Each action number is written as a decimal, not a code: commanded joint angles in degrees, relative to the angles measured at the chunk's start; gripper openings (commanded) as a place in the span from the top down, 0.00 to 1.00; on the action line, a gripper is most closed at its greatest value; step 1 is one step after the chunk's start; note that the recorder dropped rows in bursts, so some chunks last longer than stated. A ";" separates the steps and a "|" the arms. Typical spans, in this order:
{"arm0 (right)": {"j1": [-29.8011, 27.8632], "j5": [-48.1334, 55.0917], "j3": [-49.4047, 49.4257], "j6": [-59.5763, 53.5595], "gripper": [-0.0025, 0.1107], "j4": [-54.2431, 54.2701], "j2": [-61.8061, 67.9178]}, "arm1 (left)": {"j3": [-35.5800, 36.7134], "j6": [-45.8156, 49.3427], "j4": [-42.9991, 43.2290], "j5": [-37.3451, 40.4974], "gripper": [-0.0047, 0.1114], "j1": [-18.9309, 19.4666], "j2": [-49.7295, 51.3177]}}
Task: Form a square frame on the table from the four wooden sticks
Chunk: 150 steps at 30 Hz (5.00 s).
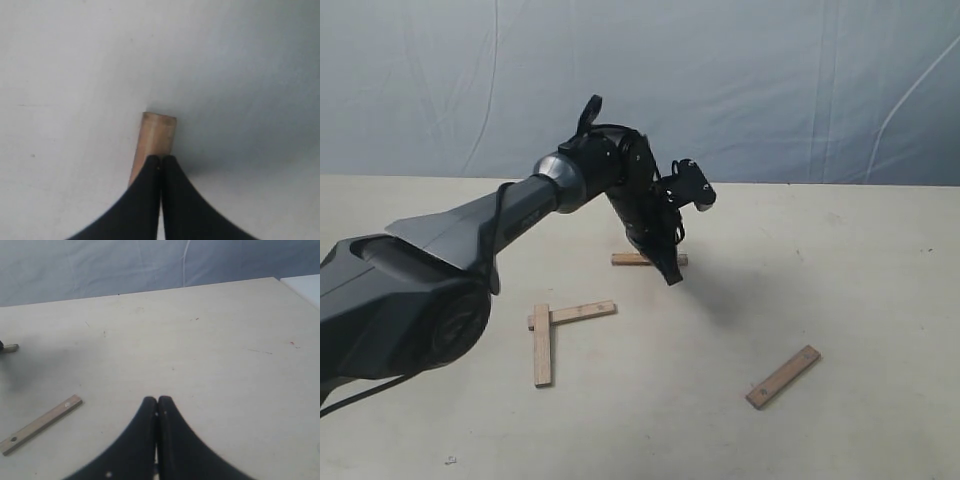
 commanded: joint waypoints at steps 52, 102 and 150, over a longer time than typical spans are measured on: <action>-0.47 -0.55 -0.04 -0.22 0.99 0.00 -0.20 | 4.84 19.01 -21.45 10.45 0.48 15.00 -7.27; -0.47 -0.64 -0.04 -0.22 0.99 0.00 -0.20 | 4.84 21.87 -18.40 3.20 0.72 12.23 1.68; -0.47 -0.64 -0.04 -0.22 0.99 0.00 -0.20 | 67.65 -62.49 3.53 -22.88 0.96 -0.89 -51.42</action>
